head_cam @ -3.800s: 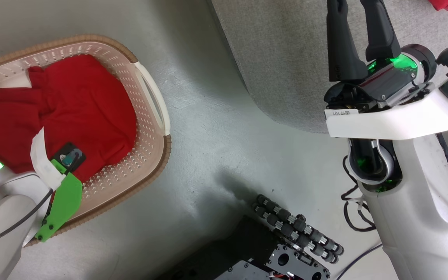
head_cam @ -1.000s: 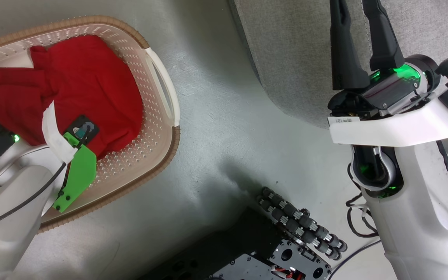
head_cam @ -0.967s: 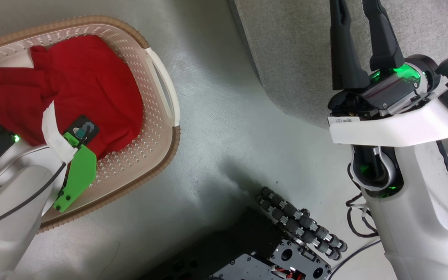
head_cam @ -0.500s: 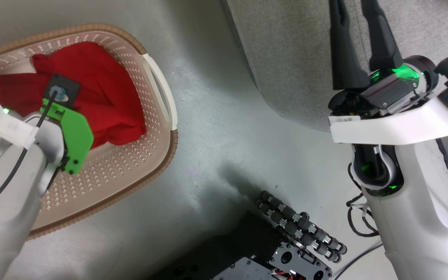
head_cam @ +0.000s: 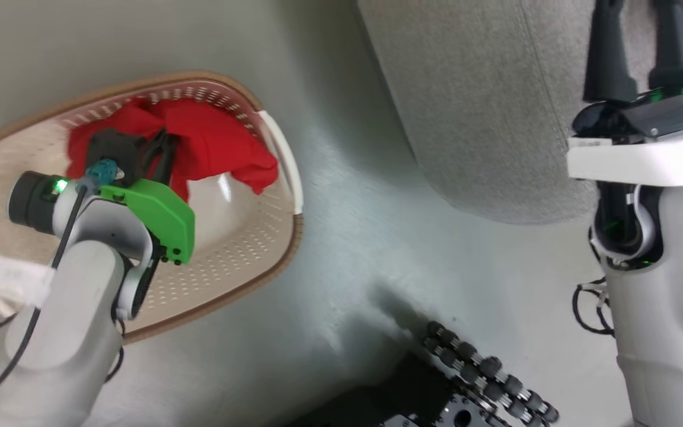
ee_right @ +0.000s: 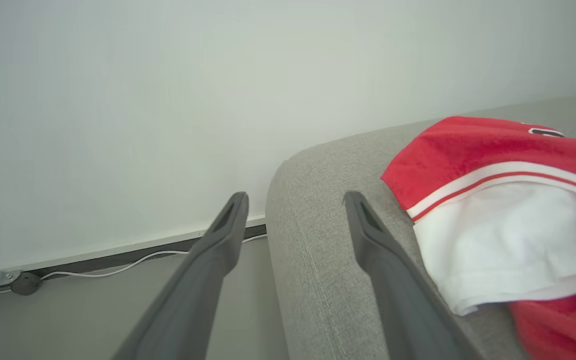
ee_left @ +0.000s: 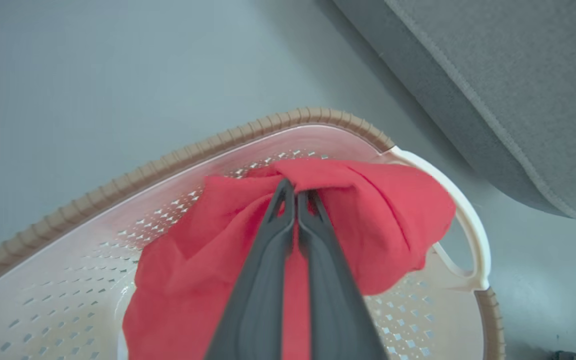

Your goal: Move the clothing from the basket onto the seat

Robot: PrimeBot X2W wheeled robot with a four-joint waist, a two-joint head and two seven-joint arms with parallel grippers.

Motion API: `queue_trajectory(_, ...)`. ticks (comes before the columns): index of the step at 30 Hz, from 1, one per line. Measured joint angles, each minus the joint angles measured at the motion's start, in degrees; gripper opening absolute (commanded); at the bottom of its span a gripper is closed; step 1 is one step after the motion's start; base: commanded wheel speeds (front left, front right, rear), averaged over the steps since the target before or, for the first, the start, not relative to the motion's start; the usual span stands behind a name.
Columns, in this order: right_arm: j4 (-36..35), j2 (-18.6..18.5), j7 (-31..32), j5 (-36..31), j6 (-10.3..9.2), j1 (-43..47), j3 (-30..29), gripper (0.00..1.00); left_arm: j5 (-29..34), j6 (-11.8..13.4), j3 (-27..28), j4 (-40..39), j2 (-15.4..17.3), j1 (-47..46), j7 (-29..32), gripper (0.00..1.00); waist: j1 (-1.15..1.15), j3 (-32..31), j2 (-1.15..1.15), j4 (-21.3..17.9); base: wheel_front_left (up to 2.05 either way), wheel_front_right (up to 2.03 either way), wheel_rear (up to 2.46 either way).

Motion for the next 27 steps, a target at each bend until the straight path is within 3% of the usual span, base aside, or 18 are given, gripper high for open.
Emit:
queue_trajectory(16, 0.94, -3.65, 0.00, -4.56, 1.83, 0.99, -7.15, 1.00, -3.12, 0.90, 3.52, -4.83, -5.72, 7.37, -16.41, 0.00, 0.00, -11.21, 0.00, 11.22, 0.00, 0.00, 0.00)
queue_trajectory(22, 1.93, -5.24, 0.00, -6.11, 2.35, 3.94, -5.24, 1.00, -3.55, 0.68, 3.11, -5.94, -7.46, 8.44, -16.93, 0.00, 0.00, -15.87, 0.00, 15.73, 0.00, 0.00, 0.00)
queue_trajectory(27, 3.82, -5.52, 0.00, -7.36, 2.86, 6.11, -0.07, 1.00, -3.58, -0.08, 2.85, -6.43, -7.56, 9.05, -16.93, 0.00, 0.00, -20.16, 0.00, 19.04, 0.00, 0.00, 0.00)
